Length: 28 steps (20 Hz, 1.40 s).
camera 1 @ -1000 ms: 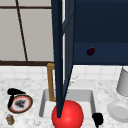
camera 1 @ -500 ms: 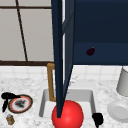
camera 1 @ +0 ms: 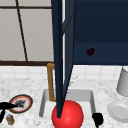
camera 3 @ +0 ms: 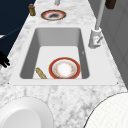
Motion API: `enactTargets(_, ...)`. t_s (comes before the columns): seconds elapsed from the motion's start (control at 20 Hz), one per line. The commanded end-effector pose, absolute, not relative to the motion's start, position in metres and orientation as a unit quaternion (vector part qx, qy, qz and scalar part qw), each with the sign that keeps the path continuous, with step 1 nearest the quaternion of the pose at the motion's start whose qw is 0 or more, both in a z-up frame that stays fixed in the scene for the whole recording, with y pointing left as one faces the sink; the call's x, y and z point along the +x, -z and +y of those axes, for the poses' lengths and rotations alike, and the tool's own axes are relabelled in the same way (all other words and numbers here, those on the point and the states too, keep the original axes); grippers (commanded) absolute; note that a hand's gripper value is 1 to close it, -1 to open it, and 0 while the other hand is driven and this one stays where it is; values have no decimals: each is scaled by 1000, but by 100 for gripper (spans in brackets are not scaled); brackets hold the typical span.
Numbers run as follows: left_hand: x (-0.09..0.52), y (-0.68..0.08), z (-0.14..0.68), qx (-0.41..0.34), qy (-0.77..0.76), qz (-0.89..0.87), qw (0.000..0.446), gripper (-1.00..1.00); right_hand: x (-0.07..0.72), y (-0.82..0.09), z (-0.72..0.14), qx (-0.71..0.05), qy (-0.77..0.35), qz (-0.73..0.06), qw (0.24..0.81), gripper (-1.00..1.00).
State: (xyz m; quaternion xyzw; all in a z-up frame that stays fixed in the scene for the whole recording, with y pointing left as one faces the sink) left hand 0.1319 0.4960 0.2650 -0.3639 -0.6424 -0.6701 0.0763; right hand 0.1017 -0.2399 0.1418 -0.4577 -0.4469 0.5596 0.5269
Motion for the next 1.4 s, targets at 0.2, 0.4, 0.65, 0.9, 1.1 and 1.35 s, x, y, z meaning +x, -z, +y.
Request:
enactTargets(0.2,140,-220,488,-325,672,-658,96,-100,102,-142,-240,-458,-560,-447,527,0)
enactTargets(0.4,152,-197,492,-326,671,-658,99,-100,102,-142,-240,-458,-560,-447,527,0)
enactTargets(0.65,164,-171,493,-333,671,-655,95,-100,102,-142,-240,-458,-560,-447,527,0)
enactTargets(0.9,173,-155,507,-353,670,-646,93,-100,102,-142,-240,-458,-560,-447,527,0)
enactTargets(1.1,177,-149,523,-359,670,-644,89,-100,102,-142,-240,-458,-560,-447,527,0)
enactTargets(1.35,176,-127,520,-349,677,-643,81,-100,102,-142,-240,-458,-560,-447,527,0)
